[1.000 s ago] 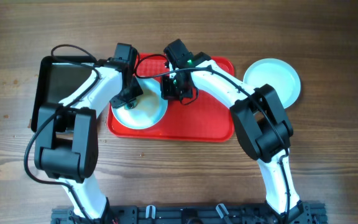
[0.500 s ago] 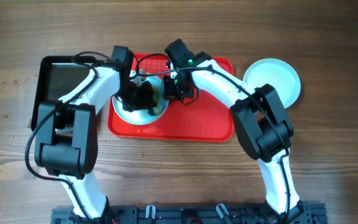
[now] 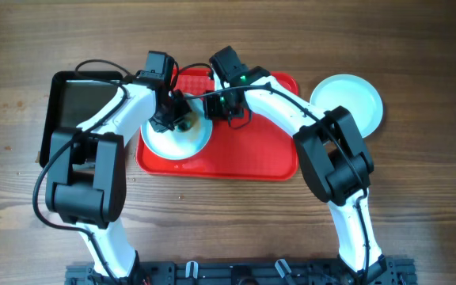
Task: Clean dirty plates on tray and stack at the side
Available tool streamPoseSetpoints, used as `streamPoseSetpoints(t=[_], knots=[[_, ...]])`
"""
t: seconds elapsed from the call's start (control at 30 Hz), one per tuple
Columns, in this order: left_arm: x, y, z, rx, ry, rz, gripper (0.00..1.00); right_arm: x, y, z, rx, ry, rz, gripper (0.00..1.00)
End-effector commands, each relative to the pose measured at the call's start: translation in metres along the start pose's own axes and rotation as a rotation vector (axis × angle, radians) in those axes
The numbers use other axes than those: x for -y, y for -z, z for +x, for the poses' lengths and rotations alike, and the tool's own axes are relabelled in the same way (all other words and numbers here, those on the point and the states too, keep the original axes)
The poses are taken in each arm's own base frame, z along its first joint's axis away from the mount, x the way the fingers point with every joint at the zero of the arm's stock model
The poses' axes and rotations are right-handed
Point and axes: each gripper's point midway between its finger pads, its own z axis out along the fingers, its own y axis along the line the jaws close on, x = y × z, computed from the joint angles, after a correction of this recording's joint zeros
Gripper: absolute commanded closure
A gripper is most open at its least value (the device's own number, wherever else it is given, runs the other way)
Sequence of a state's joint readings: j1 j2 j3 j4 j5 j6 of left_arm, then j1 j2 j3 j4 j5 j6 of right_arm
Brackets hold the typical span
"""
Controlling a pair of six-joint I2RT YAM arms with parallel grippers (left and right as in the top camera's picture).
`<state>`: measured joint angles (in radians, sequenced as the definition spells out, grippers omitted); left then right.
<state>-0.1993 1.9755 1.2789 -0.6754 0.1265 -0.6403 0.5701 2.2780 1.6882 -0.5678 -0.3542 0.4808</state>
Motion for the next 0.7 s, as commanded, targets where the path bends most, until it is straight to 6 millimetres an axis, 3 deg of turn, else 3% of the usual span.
streamPoseSetpoints(t=[0.0,0.4,0.53,0.63,0.67], knots=[[-0.034,-0.008,0.003,0.012,0.096,-0.141,0.96,0.003,-0.005,-0.018,0.064,0.131,-0.009,0.74],[-0.033,-0.008,0.001,0.019,0.096,-0.134,0.96,0.004,-0.008,-0.019,0.068,0.152,-0.007,0.71],[-0.033,-0.008,0.001,0.019,0.096,-0.134,0.96,0.013,-0.017,-0.008,0.022,0.111,0.012,0.8],[-0.033,-0.008,0.001,0.019,0.096,-0.134,0.96,0.016,-0.019,-0.003,0.002,0.076,0.021,0.96],[-0.033,-0.008,0.001,0.019,0.096,-0.134,0.96,0.017,-0.019,-0.002,-0.001,0.071,0.023,0.96]])
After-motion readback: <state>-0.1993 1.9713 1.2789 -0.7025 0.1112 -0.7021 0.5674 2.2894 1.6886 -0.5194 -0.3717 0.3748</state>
